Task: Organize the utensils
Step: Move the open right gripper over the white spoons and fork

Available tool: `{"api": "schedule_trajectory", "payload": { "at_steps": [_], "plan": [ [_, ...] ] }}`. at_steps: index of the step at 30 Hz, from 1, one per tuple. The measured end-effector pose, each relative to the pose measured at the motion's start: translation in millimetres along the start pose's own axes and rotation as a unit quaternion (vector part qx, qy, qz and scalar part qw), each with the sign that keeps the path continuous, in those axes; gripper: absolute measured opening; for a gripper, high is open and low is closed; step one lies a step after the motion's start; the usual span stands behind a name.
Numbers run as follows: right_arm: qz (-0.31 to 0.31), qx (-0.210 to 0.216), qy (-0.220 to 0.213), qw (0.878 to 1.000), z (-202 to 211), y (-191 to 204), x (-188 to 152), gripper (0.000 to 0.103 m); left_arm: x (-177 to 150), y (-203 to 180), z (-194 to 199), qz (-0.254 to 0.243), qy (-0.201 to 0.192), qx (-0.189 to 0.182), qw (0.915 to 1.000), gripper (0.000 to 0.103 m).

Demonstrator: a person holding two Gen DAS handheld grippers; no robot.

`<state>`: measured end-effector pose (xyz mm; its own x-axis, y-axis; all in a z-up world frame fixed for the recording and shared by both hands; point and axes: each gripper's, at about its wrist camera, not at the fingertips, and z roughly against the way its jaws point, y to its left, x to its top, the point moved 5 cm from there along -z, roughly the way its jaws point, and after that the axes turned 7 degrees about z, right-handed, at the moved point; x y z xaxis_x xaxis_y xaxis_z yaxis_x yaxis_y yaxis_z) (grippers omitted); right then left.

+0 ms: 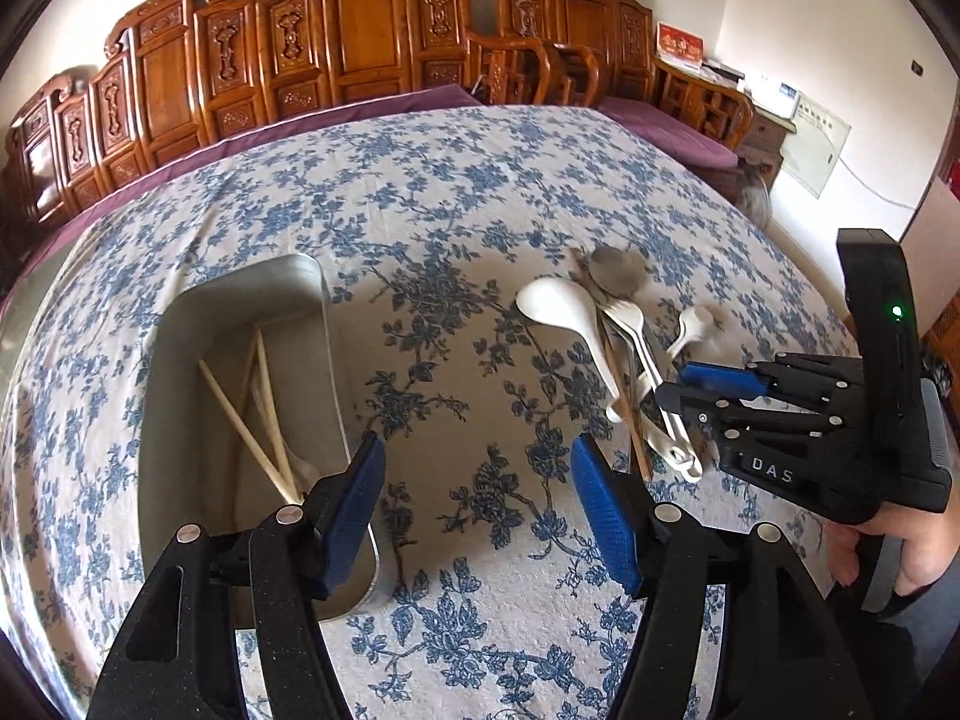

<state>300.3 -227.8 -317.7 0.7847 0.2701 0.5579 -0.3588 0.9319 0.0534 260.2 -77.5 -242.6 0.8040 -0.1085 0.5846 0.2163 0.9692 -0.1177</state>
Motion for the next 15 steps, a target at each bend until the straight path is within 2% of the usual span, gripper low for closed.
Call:
{"api": "schedule_trajectory", "payload": {
  "at_steps": [10,15],
  "plan": [
    [-0.004,0.0,0.016,1.0,-4.9,0.0,-9.8,0.029,-3.8,-3.0,-3.2,-0.006,0.006,0.003,1.0,0.061],
    [-0.025,0.012,-0.004,1.0,4.2,-6.3,-5.3,0.029,-5.9,-3.4,-4.6,-0.008,0.008,0.004,0.9999,0.061]
  ]
}}
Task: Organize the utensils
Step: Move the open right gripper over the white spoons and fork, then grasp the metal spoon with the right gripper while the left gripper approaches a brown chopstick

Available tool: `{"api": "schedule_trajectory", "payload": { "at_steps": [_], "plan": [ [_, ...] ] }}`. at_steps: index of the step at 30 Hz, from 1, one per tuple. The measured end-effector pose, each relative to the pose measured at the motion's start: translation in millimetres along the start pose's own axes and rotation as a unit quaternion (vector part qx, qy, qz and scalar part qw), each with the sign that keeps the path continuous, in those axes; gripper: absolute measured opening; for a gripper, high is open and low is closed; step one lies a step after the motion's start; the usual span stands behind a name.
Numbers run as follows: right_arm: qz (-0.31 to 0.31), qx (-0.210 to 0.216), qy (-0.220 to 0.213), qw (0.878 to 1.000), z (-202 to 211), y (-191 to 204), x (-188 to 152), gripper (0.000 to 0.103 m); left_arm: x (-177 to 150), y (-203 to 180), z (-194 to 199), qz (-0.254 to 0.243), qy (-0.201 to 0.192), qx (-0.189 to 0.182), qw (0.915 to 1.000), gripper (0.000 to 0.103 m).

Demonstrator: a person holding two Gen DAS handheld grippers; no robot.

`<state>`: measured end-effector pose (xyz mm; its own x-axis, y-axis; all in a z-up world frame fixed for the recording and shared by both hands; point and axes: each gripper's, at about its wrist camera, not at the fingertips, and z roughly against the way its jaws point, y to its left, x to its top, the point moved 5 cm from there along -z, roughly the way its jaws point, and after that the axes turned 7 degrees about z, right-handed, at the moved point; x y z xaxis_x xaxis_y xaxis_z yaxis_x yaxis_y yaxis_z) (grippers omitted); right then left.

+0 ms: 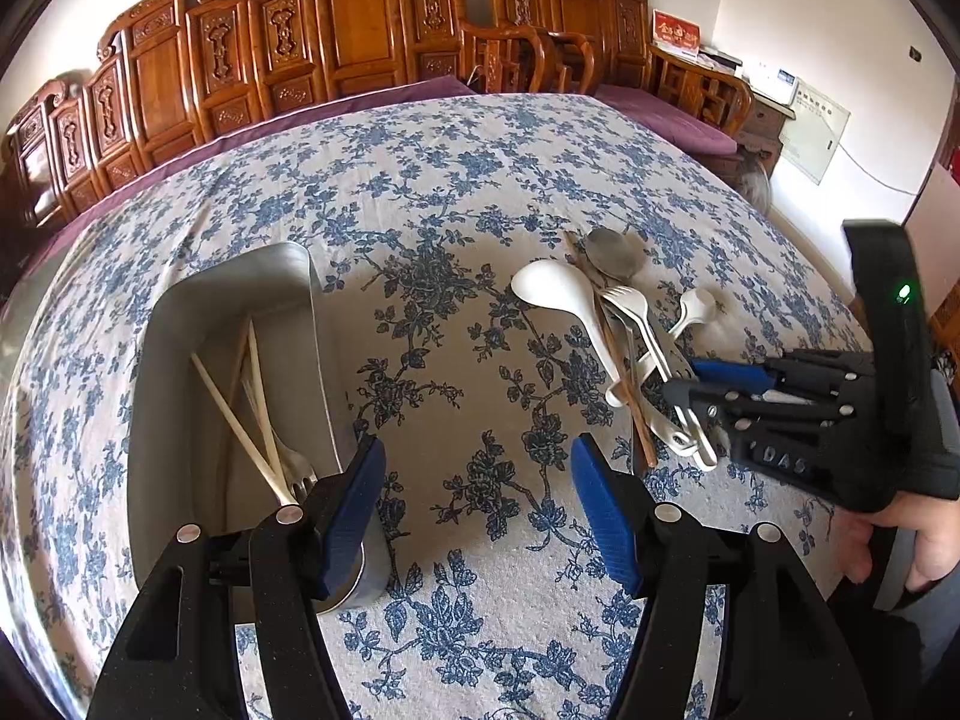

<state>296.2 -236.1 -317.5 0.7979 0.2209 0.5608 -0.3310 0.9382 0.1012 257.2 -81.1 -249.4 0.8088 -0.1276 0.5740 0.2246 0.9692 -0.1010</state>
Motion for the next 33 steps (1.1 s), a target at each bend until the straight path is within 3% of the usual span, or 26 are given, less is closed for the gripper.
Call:
{"api": "schedule_trajectory", "payload": {
  "at_steps": [9,13,23,30,33],
  "plan": [
    [-0.017,0.005,-0.039,0.999,8.6,-23.5,30.0,0.029,-6.5,-12.3,-11.0,-0.013,0.005,-0.001,0.9999,0.061],
    [-0.027,-0.003,-0.028,0.999,-6.4,-41.9,41.0,0.019,-5.2,-15.5,-18.2,-0.01,0.004,0.002,0.9999,0.061],
    [-0.021,0.022,0.001,1.0,-34.4,-38.6,47.4,0.019,-1.8,-20.6,-33.3,-0.007,0.005,0.006,0.9999,0.061],
    [-0.01,0.005,0.011,1.0,-42.2,-31.7,49.5,0.019,-5.7,-24.4,-35.9,-0.013,0.007,0.008,0.9999,0.061],
    [-0.022,0.009,0.012,1.0,-40.9,-35.1,49.1,0.011,-5.9,-24.1,-35.4,-0.011,0.004,0.004,0.9999,0.061]
  ]
}}
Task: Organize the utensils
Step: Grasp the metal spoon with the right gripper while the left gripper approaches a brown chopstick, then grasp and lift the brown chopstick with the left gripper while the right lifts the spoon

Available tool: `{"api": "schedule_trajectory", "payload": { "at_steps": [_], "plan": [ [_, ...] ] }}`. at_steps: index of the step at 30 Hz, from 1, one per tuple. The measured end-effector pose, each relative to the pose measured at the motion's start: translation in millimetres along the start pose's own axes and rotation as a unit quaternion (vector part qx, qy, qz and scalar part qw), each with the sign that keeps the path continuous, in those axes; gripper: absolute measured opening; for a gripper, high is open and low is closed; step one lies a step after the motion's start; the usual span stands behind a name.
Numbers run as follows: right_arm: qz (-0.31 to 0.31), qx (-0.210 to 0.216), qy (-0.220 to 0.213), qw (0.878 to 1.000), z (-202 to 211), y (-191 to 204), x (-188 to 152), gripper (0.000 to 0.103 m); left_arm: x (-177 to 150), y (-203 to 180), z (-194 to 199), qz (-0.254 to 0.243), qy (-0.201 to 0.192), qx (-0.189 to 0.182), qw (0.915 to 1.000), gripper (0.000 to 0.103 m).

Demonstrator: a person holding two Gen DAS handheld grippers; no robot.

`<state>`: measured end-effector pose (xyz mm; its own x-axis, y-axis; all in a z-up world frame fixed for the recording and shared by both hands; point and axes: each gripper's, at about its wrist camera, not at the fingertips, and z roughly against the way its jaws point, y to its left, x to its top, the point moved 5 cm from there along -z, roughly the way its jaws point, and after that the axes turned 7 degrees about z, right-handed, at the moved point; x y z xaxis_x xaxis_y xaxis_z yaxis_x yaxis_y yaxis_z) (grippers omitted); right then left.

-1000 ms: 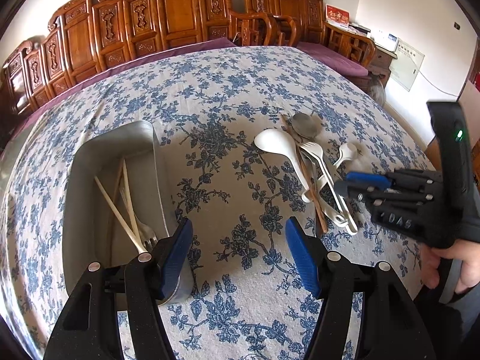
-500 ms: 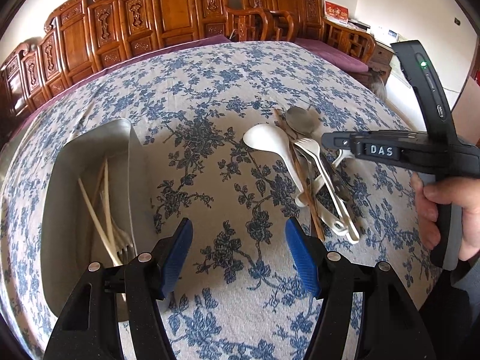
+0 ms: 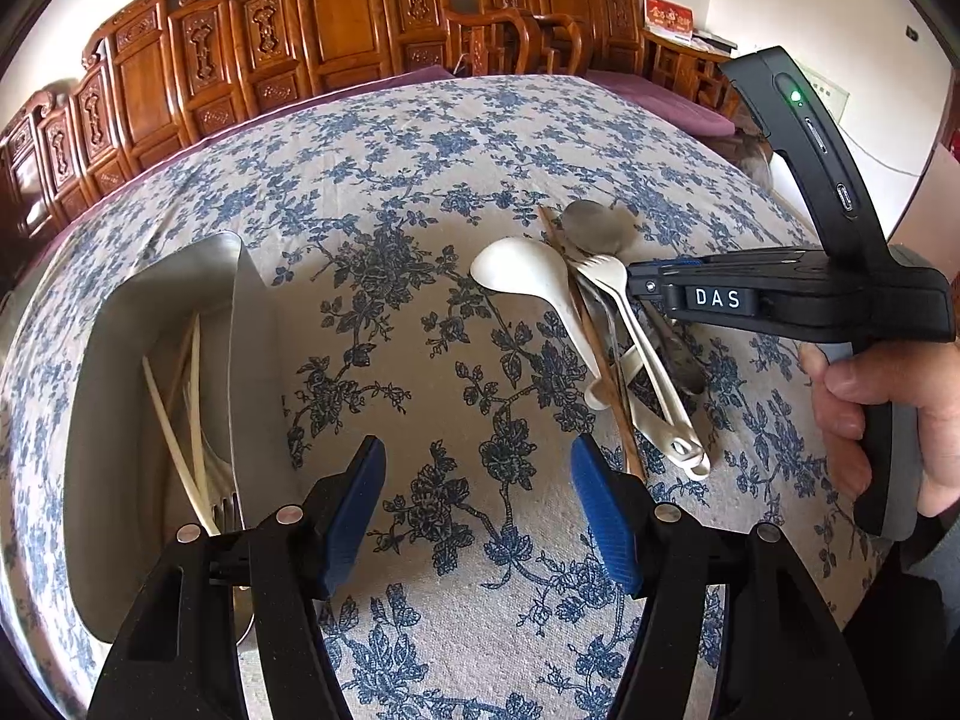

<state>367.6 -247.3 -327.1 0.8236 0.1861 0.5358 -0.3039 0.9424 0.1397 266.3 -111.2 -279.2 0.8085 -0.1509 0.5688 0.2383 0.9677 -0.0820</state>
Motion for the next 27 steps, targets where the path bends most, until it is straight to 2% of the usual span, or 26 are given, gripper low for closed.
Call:
{"api": "schedule_trajectory", "payload": {
  "at_steps": [1,6,8,15,22,27],
  "plan": [
    [-0.003,-0.001,-0.002,1.0,1.8,-1.5,0.4,0.007,-0.1,-0.2,-0.2,0.002,0.0,-0.002,1.0,0.061],
    [-0.016,-0.001,-0.023,1.0,17.9,-8.6,2.5,0.006,-0.8,-7.2,-2.7,0.001,0.0,-0.014,0.9999,0.061],
    [-0.02,-0.001,-0.033,0.999,23.8,-12.0,3.6,0.002,-1.9,-11.7,-4.3,-0.004,0.0,-0.017,0.9998,0.061],
    [-0.025,-0.008,-0.057,0.998,39.3,-19.2,7.1,0.002,-2.5,-27.2,-12.0,-0.004,0.006,-0.039,0.9992,0.06],
    [-0.023,-0.01,-0.058,0.998,38.1,-20.2,5.4,0.002,-4.5,-44.1,-22.0,0.007,0.024,-0.072,0.9971,0.043],
    [-0.023,-0.01,-0.057,0.998,37.4,-20.1,4.8,0.002,-8.1,-53.4,-26.0,0.0,0.032,-0.077,0.9965,0.033]
  ]
}}
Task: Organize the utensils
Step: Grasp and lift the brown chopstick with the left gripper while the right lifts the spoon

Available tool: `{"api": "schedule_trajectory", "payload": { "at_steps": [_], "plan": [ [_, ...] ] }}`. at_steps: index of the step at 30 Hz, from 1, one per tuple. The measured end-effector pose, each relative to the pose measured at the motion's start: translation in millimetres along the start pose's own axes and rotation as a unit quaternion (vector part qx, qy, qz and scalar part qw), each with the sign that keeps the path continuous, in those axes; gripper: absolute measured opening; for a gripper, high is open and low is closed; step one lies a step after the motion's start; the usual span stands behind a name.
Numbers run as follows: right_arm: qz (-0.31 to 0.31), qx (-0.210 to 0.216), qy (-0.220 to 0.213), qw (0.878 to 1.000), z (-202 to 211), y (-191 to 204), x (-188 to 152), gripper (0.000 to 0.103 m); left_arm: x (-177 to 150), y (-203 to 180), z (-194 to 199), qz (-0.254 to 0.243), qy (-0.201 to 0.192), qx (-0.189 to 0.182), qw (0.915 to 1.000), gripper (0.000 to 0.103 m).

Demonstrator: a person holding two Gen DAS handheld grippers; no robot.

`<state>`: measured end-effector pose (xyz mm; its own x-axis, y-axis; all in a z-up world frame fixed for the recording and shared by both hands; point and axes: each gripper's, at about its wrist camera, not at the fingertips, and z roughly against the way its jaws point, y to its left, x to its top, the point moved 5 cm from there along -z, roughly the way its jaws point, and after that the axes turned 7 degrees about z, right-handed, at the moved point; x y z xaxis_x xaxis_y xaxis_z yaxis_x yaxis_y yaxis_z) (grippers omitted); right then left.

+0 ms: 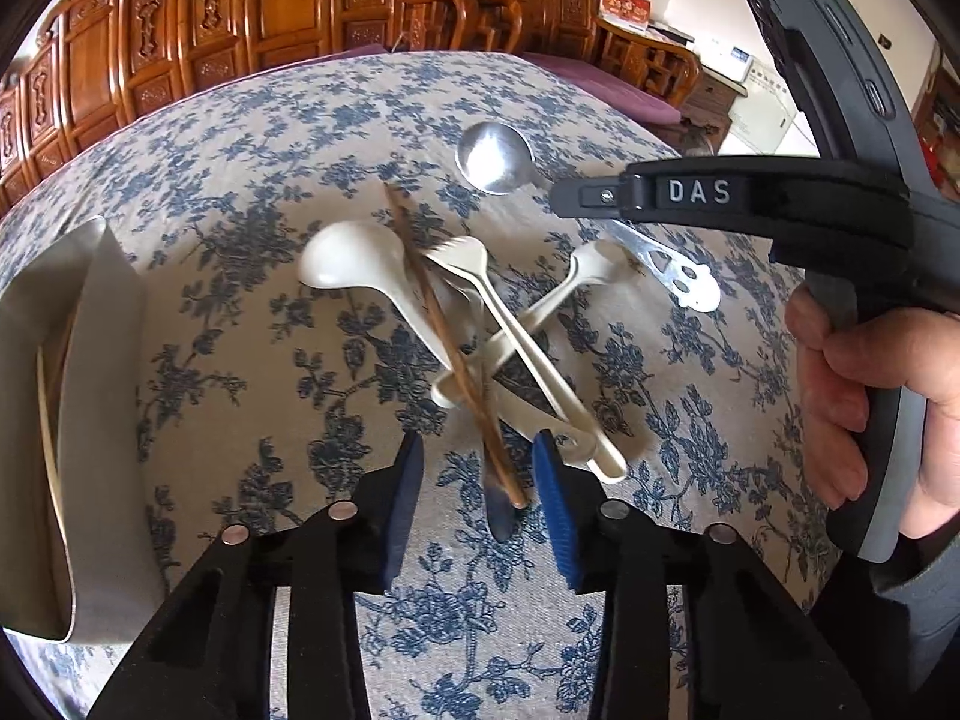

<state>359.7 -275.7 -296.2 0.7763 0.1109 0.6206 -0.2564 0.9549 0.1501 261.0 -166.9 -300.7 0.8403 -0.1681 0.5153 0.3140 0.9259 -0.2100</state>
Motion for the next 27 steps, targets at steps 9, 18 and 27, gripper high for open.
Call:
{"api": "schedule_trajectory", "payload": {
  "at_steps": [9,18,27],
  "plan": [
    [0.007,-0.001,0.001,1.0,1.0,4.4,-1.5,0.002,0.8,1.7,0.8,0.009,0.002,-0.006,0.9999,0.009],
    [0.008,-0.002,-0.003,1.0,2.7,5.4,-1.2,0.002,7.8,14.6,11.7,0.025,-0.012,0.005,0.9996,0.004],
    [0.014,0.007,-0.01,1.0,7.3,17.1,0.1,0.002,14.4,32.2,37.7,0.035,-0.034,0.024,0.9985,0.004]
  ]
}}
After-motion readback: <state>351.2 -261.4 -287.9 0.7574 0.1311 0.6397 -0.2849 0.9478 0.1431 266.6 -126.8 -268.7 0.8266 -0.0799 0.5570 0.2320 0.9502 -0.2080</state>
